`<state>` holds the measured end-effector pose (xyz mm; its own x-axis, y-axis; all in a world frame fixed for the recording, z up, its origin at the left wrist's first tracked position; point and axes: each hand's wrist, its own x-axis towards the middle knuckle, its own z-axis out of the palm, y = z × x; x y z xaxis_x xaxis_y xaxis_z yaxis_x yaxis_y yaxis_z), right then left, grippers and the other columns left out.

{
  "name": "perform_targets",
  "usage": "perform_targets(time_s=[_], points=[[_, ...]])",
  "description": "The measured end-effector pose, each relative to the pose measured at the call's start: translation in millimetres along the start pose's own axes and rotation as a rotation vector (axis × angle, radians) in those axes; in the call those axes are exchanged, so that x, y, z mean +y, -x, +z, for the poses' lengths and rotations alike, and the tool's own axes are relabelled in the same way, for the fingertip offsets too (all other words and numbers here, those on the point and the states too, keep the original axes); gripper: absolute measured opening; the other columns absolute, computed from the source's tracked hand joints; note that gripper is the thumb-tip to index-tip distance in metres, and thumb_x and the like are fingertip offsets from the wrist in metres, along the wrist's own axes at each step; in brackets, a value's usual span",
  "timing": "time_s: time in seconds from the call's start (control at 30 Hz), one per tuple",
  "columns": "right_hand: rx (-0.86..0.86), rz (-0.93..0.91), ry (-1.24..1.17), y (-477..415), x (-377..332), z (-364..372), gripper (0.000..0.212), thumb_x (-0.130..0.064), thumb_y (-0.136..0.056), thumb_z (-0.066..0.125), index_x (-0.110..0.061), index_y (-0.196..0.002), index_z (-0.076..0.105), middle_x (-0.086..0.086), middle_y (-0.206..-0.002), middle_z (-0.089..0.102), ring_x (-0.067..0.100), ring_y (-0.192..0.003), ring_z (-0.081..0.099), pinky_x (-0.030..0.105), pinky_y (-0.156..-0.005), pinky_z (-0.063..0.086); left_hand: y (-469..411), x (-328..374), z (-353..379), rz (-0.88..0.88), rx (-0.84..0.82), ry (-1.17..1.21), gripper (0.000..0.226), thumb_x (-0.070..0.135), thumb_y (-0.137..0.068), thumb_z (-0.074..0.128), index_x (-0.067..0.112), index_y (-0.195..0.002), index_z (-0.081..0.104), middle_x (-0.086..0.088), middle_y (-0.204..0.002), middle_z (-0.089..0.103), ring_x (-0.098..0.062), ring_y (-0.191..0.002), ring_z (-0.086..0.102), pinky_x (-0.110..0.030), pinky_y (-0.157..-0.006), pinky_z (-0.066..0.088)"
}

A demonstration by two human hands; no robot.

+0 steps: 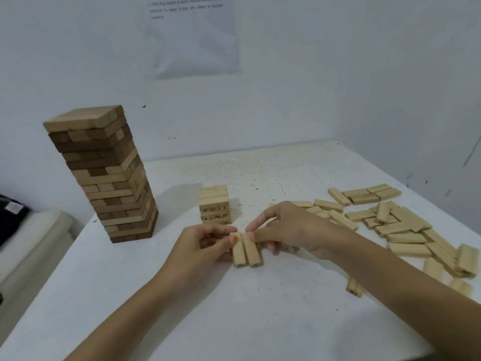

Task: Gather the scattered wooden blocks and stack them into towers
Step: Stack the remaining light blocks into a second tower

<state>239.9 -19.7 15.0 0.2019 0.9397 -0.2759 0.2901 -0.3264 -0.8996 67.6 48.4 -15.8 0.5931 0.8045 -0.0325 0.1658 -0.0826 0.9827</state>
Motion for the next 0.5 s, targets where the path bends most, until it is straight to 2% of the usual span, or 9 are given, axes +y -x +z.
perform_targets(time_s=[0.07, 0.17, 0.27, 0.33, 0.4, 0.5], points=[[0.000, -0.009, 0.030, -4.2, -0.2, 7.3, 0.013, -0.014, -0.085, 0.073, -0.009, -0.096, 0.072, -0.004, -0.050, 0.061, 0.006, -0.044, 0.051, 0.014, -0.046, 0.042, 4.1, -2.3, -6.5, -0.019, 0.032, -0.001, 0.017, 0.012, -0.086, 0.066, 0.007, -0.102, 0.070, -0.013, -0.090, 0.074, -0.017, -0.082, 0.072, -0.015, -0.070, 0.054], [0.024, -0.034, 0.103, -8.6, 2.1, 16.0, 0.009, -0.019, -0.082, 0.075, -0.016, -0.090, 0.072, 0.001, -0.062, 0.064, 0.010, -0.057, 0.057, 0.024, -0.065, 0.050, 10.7, -5.5, -7.4, 0.004, 0.101, -0.027, 0.012, 0.011, -0.086, 0.068, 0.010, -0.097, 0.072, -0.014, -0.088, 0.073, -0.006, -0.073, 0.068, -0.012, -0.067, 0.052], [0.086, -0.063, 0.150, -8.1, 5.1, 22.9, 0.011, -0.025, -0.084, 0.072, -0.020, -0.093, 0.068, -0.001, -0.072, 0.064, 0.008, -0.064, 0.058, 0.021, -0.063, 0.046, 13.4, -7.9, -3.1, 0.044, 0.153, -0.116, 0.012, 0.012, -0.084, 0.071, 0.010, -0.096, 0.071, -0.006, -0.083, 0.067, 0.007, -0.058, 0.056, -0.007, -0.054, 0.043], [0.117, -0.041, 0.174, -6.7, 6.7, 23.0, 0.012, -0.030, -0.089, 0.063, -0.025, -0.100, 0.063, -0.003, -0.082, 0.062, 0.009, -0.071, 0.055, 0.022, -0.064, 0.041, 12.6, -9.1, -3.6, 0.052, 0.171, -0.156, 0.013, 0.013, -0.085, 0.070, 0.012, -0.098, 0.070, -0.001, -0.082, 0.063, 0.008, -0.057, 0.053, -0.005, -0.052, 0.040], [0.073, 0.031, 0.057, -5.8, 6.2, 17.8, 0.018, -0.027, -0.093, 0.051, -0.023, -0.108, 0.060, -0.002, -0.087, 0.063, 0.010, -0.075, 0.052, 0.025, -0.070, 0.039, 10.2, -10.5, -8.5, 0.052, 0.151, -0.211, 0.011, 0.016, -0.087, 0.068, 0.019, -0.097, 0.071, 0.003, -0.084, 0.063, 0.002, -0.067, 0.055, -0.007, -0.059, 0.041], [-0.030, 0.078, -0.257, -4.3, 6.1, 4.8, 0.033, -0.006, -0.091, 0.040, -0.011, -0.113, 0.063, 0.009, -0.085, 0.067, 0.011, -0.067, 0.052, 0.025, -0.066, 0.039, 9.9, -9.4, -15.3, 0.002, 0.078, -0.212, 0.014, 0.016, -0.089, 0.065, 0.026, -0.097, 0.072, 0.002, -0.089, 0.065, -0.007, -0.077, 0.057, -0.013, -0.068, 0.046]])
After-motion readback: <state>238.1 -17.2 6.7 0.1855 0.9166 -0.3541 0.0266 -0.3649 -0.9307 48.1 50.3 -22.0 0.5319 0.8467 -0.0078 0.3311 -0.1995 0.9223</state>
